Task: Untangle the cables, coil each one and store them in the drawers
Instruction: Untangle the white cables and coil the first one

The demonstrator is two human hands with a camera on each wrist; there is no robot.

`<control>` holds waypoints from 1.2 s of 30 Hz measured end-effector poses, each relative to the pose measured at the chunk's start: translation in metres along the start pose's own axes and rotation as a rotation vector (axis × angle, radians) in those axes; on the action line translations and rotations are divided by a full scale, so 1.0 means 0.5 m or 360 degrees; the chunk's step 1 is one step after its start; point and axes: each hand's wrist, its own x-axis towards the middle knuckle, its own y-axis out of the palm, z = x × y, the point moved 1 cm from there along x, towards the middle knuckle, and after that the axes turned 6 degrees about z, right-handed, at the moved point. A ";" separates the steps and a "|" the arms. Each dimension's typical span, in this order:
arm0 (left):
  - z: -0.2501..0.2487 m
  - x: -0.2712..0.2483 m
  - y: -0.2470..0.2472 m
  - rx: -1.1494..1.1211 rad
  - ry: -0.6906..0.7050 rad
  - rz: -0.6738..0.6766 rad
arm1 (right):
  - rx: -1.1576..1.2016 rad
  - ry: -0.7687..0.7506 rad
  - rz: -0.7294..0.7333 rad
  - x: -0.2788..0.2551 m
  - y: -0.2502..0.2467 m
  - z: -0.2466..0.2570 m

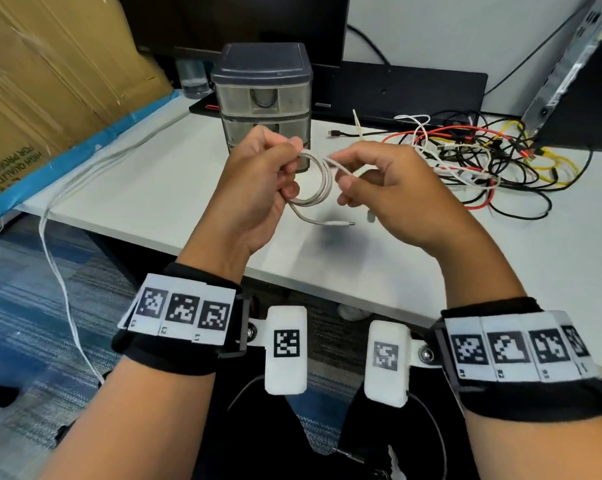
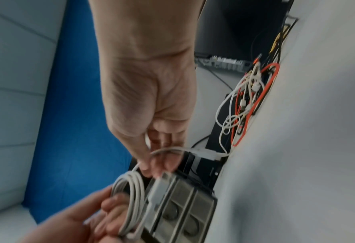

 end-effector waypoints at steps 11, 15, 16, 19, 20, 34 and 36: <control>0.011 -0.001 0.010 -0.0124 0.0031 0.0240 | 0.0063 0.0014 -0.0493 0.014 -0.028 -0.001; 0.019 0.000 0.013 -0.0060 0.0021 0.0294 | 0.0255 0.0020 -0.0605 0.025 -0.012 -0.003; 0.022 0.000 0.013 -0.0046 0.0022 0.0299 | 0.0270 0.0027 -0.0614 0.026 -0.009 -0.005; 0.028 0.001 0.012 -0.0039 0.0035 0.0297 | 0.0263 0.0037 -0.0563 0.024 0.000 -0.007; 0.029 0.002 0.012 -0.0048 0.0039 0.0283 | 0.0264 0.0043 -0.0530 0.022 0.003 -0.007; 0.039 0.007 0.013 -0.0115 0.0072 0.0100 | 0.0215 0.0182 -0.0184 0.021 0.011 -0.004; 0.039 0.007 0.012 -0.0086 0.0071 0.0101 | 0.0205 0.0217 -0.0140 0.021 0.009 -0.002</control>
